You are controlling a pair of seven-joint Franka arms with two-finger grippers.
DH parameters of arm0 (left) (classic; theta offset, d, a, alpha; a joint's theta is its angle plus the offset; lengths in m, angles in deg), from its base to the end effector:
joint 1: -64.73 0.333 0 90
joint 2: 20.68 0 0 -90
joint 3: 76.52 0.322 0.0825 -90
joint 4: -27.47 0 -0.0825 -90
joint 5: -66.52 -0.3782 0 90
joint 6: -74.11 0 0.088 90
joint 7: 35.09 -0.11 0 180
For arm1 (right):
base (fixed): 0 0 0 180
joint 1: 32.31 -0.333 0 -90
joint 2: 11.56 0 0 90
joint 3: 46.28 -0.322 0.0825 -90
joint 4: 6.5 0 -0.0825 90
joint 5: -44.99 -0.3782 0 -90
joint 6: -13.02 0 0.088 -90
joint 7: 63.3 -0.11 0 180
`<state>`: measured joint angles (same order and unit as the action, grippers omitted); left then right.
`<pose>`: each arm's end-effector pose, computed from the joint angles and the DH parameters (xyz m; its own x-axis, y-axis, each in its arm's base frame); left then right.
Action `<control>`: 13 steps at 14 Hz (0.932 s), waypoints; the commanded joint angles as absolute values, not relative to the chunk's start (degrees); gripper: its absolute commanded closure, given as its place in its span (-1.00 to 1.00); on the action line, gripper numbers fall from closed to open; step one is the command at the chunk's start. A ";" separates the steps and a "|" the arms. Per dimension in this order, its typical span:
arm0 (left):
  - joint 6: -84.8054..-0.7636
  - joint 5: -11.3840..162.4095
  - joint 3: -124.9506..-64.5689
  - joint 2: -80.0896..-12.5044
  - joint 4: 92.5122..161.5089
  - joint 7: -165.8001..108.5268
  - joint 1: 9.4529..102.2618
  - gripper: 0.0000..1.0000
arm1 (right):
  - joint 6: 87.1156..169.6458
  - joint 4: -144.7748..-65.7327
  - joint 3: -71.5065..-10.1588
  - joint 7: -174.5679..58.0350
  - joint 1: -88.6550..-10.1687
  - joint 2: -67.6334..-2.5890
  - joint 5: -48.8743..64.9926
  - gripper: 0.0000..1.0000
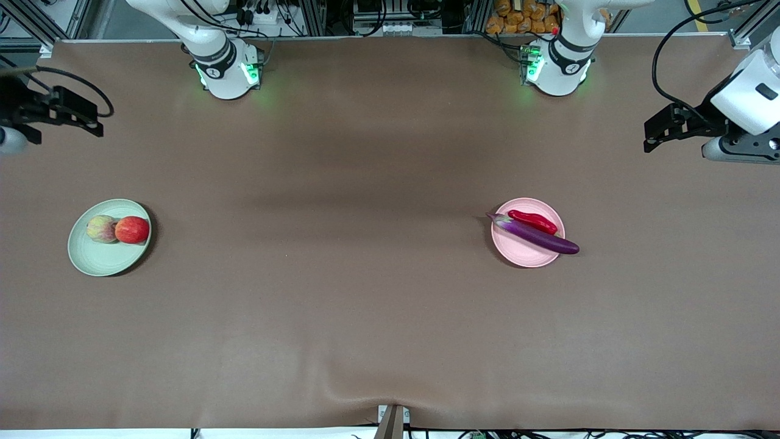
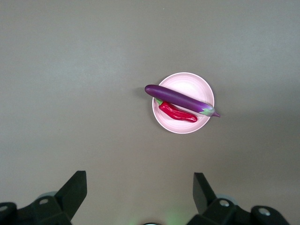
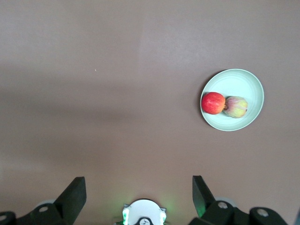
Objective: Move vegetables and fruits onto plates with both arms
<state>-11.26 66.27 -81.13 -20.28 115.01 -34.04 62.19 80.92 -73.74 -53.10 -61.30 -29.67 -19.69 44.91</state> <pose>0.5343 -0.0667 0.6442 0.9939 -0.1058 -0.0308 -0.1061 -0.9943 -0.0055 0.5439 0.0332 0.6954 0.9858 0.1086 -0.1283 0.1065 -0.9941 -0.0226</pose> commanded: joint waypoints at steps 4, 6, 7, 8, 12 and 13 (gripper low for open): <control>-9.29 66.35 -81.80 -20.06 115.01 -34.39 62.62 -1.00 | 86.15 -86.83 -45.75 -60.66 -33.19 -11.65 41.56 -1.00; -9.29 66.35 -81.80 -20.06 115.10 -34.21 62.71 -1.00 | 85.80 -87.53 -45.75 -59.96 -31.97 -11.47 41.48 -1.00; -9.29 66.35 -81.80 -19.89 115.10 -33.95 62.62 -1.00 | 85.80 -87.44 -45.67 -58.39 -31.88 -11.65 41.48 -1.00; -9.29 66.35 -81.80 -19.97 115.19 -33.94 62.62 -1.00 | 85.80 -86.92 -45.67 -56.29 -31.87 -11.91 41.83 -1.00; -9.99 66.69 -81.71 -19.88 115.10 -33.68 63.06 -1.00 | 85.36 -84.45 -45.75 -51.71 -31.78 -11.92 42.18 -1.00; -10.00 66.61 -81.71 -19.88 115.10 -33.59 63.06 -1.00 | 85.71 -85.85 -45.75 -51.52 -31.87 -10.69 42.44 -1.00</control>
<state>-10.02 66.27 -81.30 -20.28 115.17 -33.91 62.31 85.55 -84.13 -45.76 -53.35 -31.94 -13.38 42.13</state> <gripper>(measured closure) 0.000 0.000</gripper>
